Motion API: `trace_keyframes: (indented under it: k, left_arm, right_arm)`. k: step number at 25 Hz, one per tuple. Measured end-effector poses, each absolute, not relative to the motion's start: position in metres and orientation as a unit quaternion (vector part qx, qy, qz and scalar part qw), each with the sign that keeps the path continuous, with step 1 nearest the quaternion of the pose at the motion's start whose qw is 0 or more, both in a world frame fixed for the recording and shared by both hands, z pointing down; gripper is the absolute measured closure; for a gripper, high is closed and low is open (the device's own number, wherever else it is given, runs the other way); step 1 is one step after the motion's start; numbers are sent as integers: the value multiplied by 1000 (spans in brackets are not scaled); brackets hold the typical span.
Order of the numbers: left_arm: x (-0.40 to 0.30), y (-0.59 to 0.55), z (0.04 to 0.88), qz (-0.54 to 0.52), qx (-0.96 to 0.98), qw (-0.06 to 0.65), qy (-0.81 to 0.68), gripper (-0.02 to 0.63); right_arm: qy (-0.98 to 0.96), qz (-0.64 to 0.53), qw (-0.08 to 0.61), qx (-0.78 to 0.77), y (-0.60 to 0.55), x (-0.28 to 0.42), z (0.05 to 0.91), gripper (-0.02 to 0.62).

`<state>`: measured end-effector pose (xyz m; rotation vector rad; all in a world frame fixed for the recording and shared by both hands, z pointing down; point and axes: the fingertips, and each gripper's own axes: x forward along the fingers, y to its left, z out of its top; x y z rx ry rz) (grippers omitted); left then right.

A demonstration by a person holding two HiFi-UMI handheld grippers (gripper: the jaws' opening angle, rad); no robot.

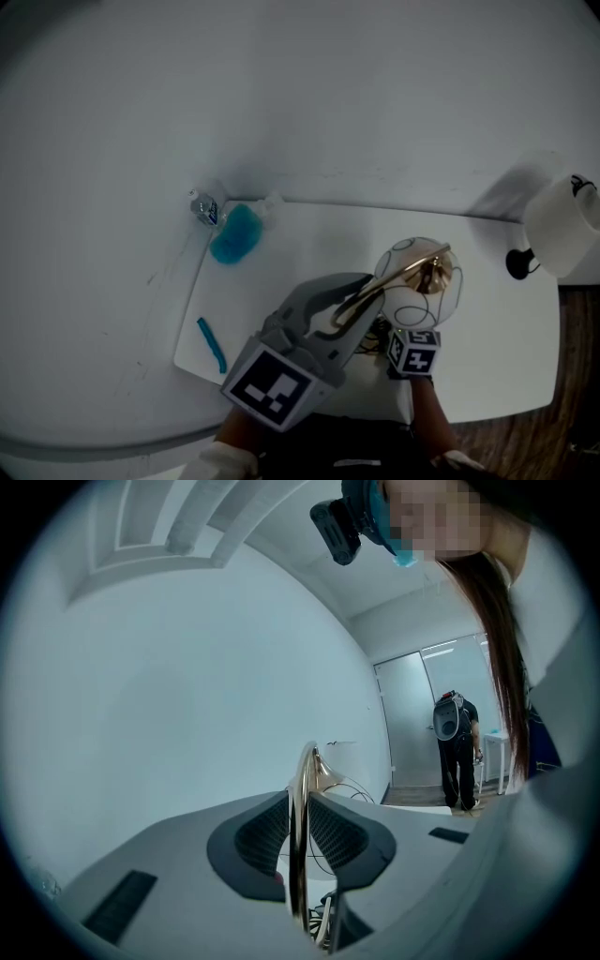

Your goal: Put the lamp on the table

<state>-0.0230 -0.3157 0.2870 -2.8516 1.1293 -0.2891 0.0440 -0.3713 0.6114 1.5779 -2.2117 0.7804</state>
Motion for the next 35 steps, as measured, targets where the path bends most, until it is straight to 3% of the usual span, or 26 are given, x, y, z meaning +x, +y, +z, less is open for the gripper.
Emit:
trace_keyframes:
  k: [12,35]
  left_arm:
    - [-33,-309,287,-91,-922,26,375,509]
    - [-49,-288,284,-83,-911,22,402,506]
  right_arm:
    - [-769,268,159,558,-368,47,608,453]
    - [-769,253,166,563,-348,48,601,453]
